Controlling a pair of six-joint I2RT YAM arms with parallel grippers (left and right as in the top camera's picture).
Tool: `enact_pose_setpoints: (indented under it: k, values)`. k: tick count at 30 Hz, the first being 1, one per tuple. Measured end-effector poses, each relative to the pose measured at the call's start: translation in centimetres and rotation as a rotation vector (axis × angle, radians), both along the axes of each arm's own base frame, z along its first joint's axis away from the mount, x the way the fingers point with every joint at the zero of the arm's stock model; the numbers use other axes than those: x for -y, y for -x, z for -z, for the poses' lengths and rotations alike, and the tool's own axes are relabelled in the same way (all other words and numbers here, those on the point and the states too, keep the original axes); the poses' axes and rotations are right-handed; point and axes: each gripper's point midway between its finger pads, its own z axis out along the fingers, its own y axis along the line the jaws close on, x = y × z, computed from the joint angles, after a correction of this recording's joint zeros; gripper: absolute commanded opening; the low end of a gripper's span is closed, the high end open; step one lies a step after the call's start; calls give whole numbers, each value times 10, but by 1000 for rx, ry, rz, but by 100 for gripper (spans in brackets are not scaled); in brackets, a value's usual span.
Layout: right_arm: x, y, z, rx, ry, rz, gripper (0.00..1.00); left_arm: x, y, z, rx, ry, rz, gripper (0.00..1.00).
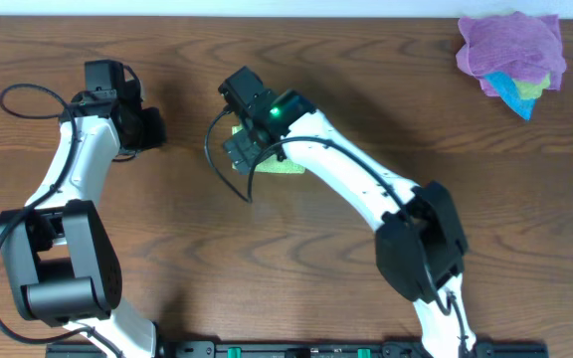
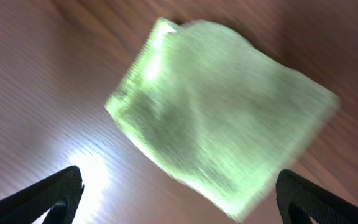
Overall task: Fold the cloth
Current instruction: 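Release the cloth and retract the right gripper to the lower right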
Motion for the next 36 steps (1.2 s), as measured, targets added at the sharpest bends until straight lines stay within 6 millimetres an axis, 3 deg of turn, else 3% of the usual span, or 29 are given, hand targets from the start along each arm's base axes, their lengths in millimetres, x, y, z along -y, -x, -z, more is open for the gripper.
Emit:
enact_pose_setpoints:
  k: [4, 8, 13, 18, 26, 32, 36]
  values:
    - [29, 2, -40, 33, 15, 40, 99, 12, 0, 3, -7, 26, 31, 32]
    - [64, 6, -98, 116, -4, 95, 99, 28, 2, 11, -28, 55, 70, 39]
    - [115, 26, -165, 230, 8, 168, 99, 49, 1, 21, -44, 105, 118, 46]
    - [156, 61, -197, 292, 38, 210, 99, 73, -1, 28, -43, 162, 170, 48]
    - [218, 129, -199, 337, 42, 300, 99, 109, 0, 30, -40, 201, 254, 48]
    - [258, 181, -164, 328, 7, 402, 99, 130, -3, 26, -12, 217, 293, 53]
    - [267, 201, -138, 334, -73, 450, 99, 132, -9, 24, 12, 224, 279, 59]
